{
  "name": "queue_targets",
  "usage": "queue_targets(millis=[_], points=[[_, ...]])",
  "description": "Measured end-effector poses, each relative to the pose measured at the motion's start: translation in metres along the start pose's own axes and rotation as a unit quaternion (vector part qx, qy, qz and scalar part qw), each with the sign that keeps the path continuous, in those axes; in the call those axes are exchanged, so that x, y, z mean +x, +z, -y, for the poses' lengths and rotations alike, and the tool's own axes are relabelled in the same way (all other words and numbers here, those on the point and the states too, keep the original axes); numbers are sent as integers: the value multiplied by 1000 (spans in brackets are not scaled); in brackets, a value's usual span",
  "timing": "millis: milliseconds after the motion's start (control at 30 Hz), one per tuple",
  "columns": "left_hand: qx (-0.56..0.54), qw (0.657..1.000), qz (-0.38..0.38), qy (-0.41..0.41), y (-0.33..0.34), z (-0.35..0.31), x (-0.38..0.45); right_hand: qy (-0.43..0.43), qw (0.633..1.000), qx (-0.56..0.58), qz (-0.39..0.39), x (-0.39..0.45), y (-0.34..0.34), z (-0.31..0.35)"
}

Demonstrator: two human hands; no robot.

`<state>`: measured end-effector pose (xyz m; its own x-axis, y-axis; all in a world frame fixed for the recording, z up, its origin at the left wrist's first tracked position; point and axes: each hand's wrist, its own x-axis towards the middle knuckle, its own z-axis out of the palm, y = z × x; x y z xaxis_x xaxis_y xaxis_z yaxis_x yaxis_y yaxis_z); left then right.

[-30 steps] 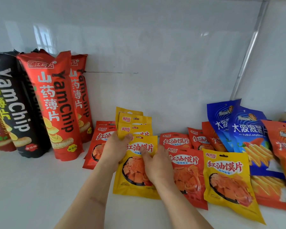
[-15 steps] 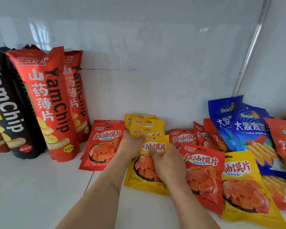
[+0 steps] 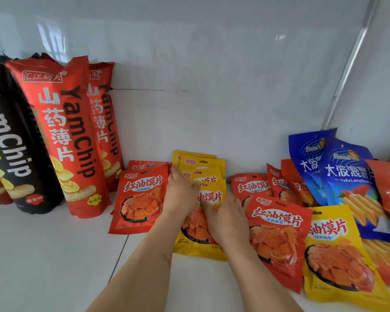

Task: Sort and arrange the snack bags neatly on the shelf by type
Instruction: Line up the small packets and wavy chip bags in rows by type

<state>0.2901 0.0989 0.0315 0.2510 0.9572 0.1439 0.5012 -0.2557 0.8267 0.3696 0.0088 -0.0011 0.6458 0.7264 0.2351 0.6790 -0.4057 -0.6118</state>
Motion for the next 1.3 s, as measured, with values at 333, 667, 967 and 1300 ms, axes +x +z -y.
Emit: queue_targets(millis=[333, 667, 967, 1300], points=[[257, 946, -65, 185, -10, 11, -11, -14, 998, -34, -53, 1, -23, 10], [189, 907, -36, 375, 24, -22, -56, -36, 983, -150, -101, -20, -93, -40], [52, 972, 196, 120, 77, -60, -93, 60, 991, -81, -86, -22, -119, -107], [91, 990, 100, -32, 119, -78, -98, 68, 993, -95, -31, 0, -137, -141]])
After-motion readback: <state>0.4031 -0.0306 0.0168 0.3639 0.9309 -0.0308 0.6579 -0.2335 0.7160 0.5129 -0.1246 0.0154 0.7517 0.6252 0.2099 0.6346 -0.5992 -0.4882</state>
